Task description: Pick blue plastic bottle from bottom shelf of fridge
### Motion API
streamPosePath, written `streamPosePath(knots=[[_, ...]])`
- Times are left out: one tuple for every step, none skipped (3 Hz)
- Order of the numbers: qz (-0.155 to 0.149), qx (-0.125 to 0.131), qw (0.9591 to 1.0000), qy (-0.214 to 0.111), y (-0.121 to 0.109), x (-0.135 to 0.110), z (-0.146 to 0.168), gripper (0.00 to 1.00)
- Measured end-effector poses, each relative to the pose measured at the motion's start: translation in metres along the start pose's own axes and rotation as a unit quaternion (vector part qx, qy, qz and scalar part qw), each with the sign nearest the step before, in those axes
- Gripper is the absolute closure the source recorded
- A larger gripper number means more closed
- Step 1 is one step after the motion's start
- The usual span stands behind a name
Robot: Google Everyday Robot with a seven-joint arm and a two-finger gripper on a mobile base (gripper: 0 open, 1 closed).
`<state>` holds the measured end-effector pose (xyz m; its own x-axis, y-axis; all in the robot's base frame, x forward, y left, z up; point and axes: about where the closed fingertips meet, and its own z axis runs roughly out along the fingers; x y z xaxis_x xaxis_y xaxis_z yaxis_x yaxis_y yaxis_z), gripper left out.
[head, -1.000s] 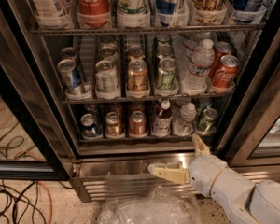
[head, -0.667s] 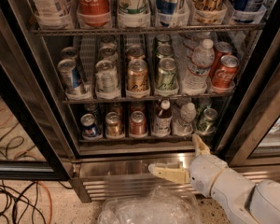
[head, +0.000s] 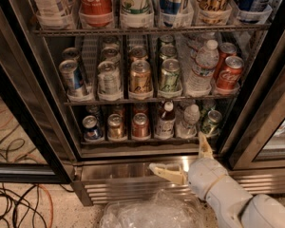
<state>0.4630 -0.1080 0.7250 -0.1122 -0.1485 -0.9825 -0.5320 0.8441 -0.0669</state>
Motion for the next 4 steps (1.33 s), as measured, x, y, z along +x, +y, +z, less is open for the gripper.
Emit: streamPosePath(knots=[[-0.051, 0.033, 0.9976, -0.033, -0.002, -0.005, 0.014, 0.00], [-0.033, 0.045, 0.9966, -0.060, -0.006, 0.017, 0.031, 0.00], [-0.001, 0.062, 0.9939, -0.091, -0.014, 0.036, 0.047, 0.00], [0.011, 0.095, 0.9868, -0.131, -0.025, 0.045, 0.055, 0.00]])
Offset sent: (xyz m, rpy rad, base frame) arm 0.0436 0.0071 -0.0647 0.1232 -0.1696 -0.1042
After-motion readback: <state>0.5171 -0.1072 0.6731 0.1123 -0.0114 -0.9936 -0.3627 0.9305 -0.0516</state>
